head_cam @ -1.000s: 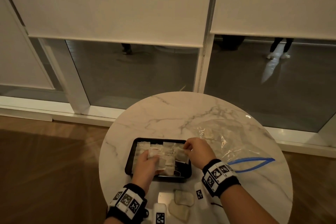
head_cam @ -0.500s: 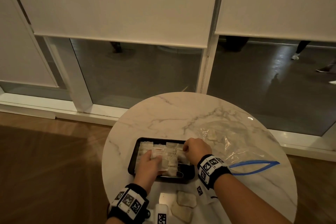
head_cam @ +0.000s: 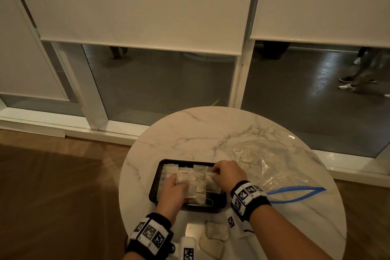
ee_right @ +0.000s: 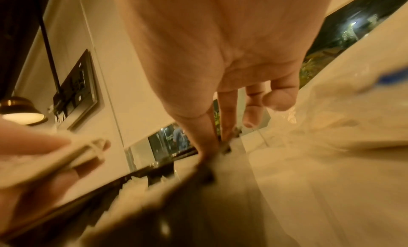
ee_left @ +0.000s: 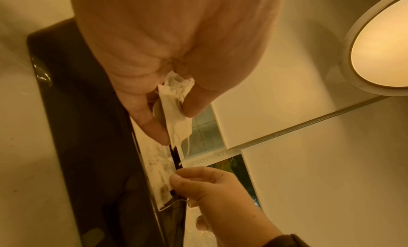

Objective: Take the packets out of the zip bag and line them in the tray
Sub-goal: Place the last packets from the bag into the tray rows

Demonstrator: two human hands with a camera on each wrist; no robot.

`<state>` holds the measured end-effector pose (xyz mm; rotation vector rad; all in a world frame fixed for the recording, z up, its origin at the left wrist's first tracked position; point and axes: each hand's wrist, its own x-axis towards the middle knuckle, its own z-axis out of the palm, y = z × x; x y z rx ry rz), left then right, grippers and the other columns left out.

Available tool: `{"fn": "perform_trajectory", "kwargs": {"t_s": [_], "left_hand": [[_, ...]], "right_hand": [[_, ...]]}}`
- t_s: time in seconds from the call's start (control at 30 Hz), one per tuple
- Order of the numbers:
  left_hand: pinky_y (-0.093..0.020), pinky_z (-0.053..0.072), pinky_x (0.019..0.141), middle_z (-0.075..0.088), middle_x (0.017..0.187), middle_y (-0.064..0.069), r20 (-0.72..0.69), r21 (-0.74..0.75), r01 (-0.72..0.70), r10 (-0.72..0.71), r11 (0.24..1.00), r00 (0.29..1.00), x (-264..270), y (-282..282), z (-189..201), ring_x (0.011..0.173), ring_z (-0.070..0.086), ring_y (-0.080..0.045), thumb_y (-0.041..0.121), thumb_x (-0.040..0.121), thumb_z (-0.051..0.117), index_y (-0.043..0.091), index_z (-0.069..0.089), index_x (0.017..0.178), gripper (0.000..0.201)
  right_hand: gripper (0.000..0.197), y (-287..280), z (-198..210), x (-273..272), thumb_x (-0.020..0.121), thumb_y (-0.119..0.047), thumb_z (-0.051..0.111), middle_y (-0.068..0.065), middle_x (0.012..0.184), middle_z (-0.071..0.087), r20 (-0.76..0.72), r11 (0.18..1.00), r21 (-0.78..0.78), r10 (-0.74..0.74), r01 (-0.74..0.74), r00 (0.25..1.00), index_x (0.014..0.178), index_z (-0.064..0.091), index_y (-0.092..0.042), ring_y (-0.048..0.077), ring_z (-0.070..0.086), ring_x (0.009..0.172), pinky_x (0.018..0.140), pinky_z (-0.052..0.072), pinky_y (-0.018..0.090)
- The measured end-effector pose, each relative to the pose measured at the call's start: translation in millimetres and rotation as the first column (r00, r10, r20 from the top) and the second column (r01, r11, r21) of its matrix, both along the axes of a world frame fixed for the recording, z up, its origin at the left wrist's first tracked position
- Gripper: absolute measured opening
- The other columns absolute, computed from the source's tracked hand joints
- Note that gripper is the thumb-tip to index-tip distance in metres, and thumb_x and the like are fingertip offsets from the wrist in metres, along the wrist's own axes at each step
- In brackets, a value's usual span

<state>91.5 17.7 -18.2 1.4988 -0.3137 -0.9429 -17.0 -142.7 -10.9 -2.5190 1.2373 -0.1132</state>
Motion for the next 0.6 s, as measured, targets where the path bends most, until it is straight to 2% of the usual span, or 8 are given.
{"fn": "perform_trajectory", "kwargs": {"t_s": [0.07, 0.17, 0.23, 0.3, 0.37, 0.47, 0.53, 0.6], "left_hand": [[-0.049, 0.062, 0.083, 0.076, 0.106, -0.011, 0.010, -0.012, -0.001, 0.001, 1.000, 1.000, -1.4, 0.2, 1.1, 0.099, 0.072, -0.029, 0.004, 0.100, 0.053, 0.013, 0.069, 0.109, 0.020], [-0.040, 0.063, 0.074, 0.078, 0.100, -0.008, 0.034, -0.051, 0.020, -0.019, 0.998, 0.999, -4.7, 0.5, 4.1, 0.092, 0.075, -0.024, 0.003, 0.100, 0.054, 0.013, 0.069, 0.108, 0.019], [-0.040, 0.062, 0.075, 0.078, 0.099, -0.007, 0.046, -0.067, 0.046, -0.043, 0.997, 0.998, -7.2, -1.2, 5.0, 0.092, 0.075, -0.023, 0.003, 0.099, 0.057, 0.012, 0.069, 0.109, 0.017], [-0.046, 0.062, 0.083, 0.077, 0.102, -0.009, 0.068, -0.084, 0.089, -0.084, 0.992, 0.994, -11.4, -3.6, 5.8, 0.095, 0.074, -0.025, 0.006, 0.098, 0.061, 0.011, 0.069, 0.112, 0.017], [-0.047, 0.060, 0.084, 0.077, 0.101, -0.010, 0.084, -0.108, 0.143, -0.134, 0.984, 0.987, -15.8, -5.6, 6.3, 0.096, 0.074, -0.028, 0.009, 0.096, 0.065, 0.010, 0.069, 0.113, 0.017], [-0.046, 0.061, 0.082, 0.077, 0.099, -0.012, 0.099, -0.135, 0.163, -0.150, 0.977, 0.984, -19.7, -5.6, 5.2, 0.094, 0.074, -0.030, 0.011, 0.093, 0.070, 0.009, 0.069, 0.110, 0.017], [-0.048, 0.061, 0.081, 0.077, 0.099, -0.013, 0.107, -0.141, 0.154, -0.139, 0.978, 0.984, -19.3, -5.1, 3.1, 0.094, 0.074, -0.031, 0.011, 0.092, 0.072, 0.008, 0.069, 0.109, 0.017], [-0.051, 0.061, 0.081, 0.076, 0.101, -0.015, 0.091, -0.148, 0.125, -0.112, 0.981, 0.990, -17.4, -4.4, 1.1, 0.095, 0.074, -0.033, 0.010, 0.091, 0.073, 0.006, 0.067, 0.111, 0.021]], "right_hand": [[0.022, 1.7, 6.0, -3.1, 0.088, -0.035, 0.061, -0.005, 0.102, 0.072, 0.089, 0.999, 0.012, -0.034, 0.033, 0.995, 0.105, 0.074, -0.032, 0.017, 0.065, 0.099, 0.084, 0.057, 0.034], [0.020, 10.7, 13.7, -9.3, 0.091, -0.040, 0.061, -0.013, 0.098, 0.072, 0.263, 0.998, 0.036, -0.064, 0.057, 0.963, 0.105, 0.073, -0.032, 0.009, 0.065, 0.093, 0.086, 0.055, 0.034], [0.019, 22.6, 19.0, -13.3, 0.093, -0.040, 0.062, -0.015, 0.097, 0.070, 0.400, 0.985, 0.169, -0.083, 0.015, 0.913, 0.106, 0.072, -0.031, 0.002, 0.064, 0.089, 0.082, 0.054, 0.025], [0.019, 34.9, 23.1, -17.0, 0.092, -0.037, 0.066, -0.013, 0.098, 0.069, 0.494, 0.935, 0.343, -0.101, -0.087, 0.864, 0.109, 0.071, -0.030, 0.003, 0.064, 0.088, 0.077, 0.053, 0.020], [0.018, 41.5, 20.8, -20.1, 0.090, -0.036, 0.070, -0.009, 0.095, 0.071, 0.516, 0.895, 0.417, -0.087, -0.161, 0.852, 0.107, 0.072, -0.030, 0.007, 0.067, 0.086, 0.078, 0.058, 0.026], [0.003, 45.0, 18.4, -26.0, 0.088, -0.029, 0.074, -0.006, 0.085, 0.075, 0.550, 0.880, 0.445, -0.121, -0.167, 0.826, 0.090, 0.076, -0.029, 0.006, 0.070, 0.081, 0.081, 0.060, 0.032], [0.006, 44.9, 18.9, -29.8, 0.085, -0.024, 0.077, -0.005, 0.078, 0.076, 0.567, 0.873, 0.470, -0.184, -0.132, 0.803, 0.081, 0.075, -0.027, 0.006, 0.071, 0.077, 0.079, 0.061, 0.031], [0.007, 46.1, 22.7, -33.9, 0.083, -0.021, 0.080, -0.003, 0.072, 0.074, 0.558, 0.843, 0.522, -0.225, -0.127, 0.799, 0.079, 0.075, -0.022, 0.006, 0.070, 0.070, 0.067, 0.058, 0.023]]}}
